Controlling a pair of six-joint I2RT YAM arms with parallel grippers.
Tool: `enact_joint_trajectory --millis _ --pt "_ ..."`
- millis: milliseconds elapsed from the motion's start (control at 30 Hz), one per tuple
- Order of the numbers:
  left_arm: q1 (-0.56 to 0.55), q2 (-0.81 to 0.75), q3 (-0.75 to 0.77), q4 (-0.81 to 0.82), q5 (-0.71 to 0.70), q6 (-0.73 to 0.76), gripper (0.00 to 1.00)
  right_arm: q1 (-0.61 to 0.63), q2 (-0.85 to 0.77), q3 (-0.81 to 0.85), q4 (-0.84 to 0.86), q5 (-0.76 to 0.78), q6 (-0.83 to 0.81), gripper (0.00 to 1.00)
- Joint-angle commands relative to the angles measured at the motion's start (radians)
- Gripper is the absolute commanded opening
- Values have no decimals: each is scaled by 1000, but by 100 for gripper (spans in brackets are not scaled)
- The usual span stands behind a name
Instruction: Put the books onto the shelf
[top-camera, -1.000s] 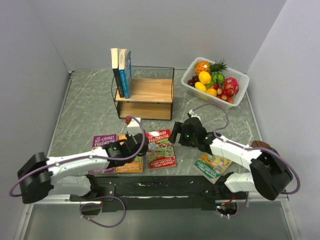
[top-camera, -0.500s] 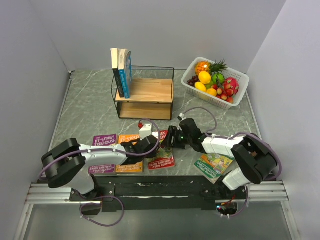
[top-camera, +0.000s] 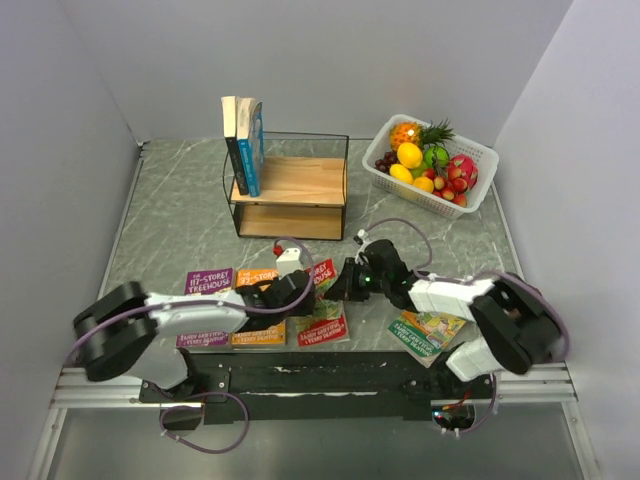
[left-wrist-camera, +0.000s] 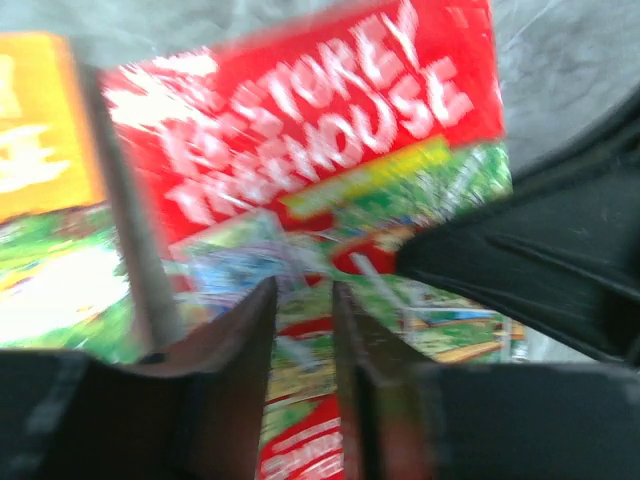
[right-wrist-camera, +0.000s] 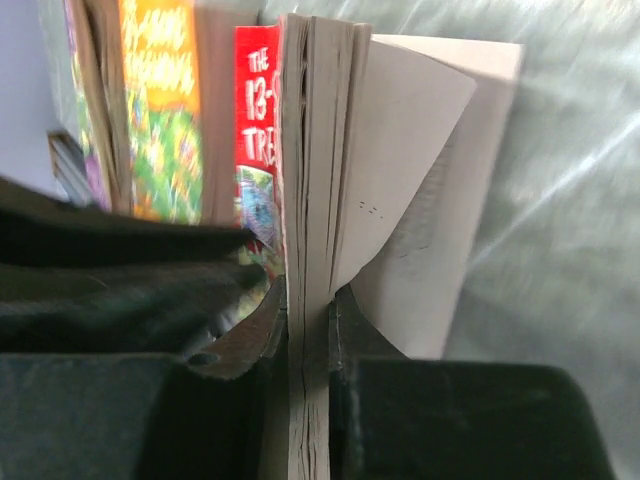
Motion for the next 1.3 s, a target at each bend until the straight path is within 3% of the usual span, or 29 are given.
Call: enact_joint_trajectory --millis 0,67,100,167,267,500,667,1067,1233,1267 --pt "-4 -317 31 -148 -95 -10 46 22 -247 92 -242 -4 -78 0" --pt "-4 -425 35 -156 -119 20 55 22 -346 163 -420 38 -137 0" --pt "-4 -513 42 -163 -124 25 72 23 -371 187 -465 42 -153 0" --pt "0 -586 45 -141 -118 81 87 22 -425 256 -577 27 -199 0" --pt "19 -664 80 -148 -40 132 96 23 -468 330 -671 -32 -247 0" --pt "36 -787 109 -111 158 152 97 22 -558 442 -715 -148 -259 0" --pt "39 -783 161 -177 151 168 97 22 -583 520 -735 -186 -260 0" --pt "39 -756 144 -142 177 160 96 20 -586 636 -737 -252 -259 0" --pt "41 -815 86 23 263 177 85 20 -589 610 -656 -350 -211 0" --pt "41 -842 62 54 275 178 78 19 -589 608 -637 -378 -205 0"
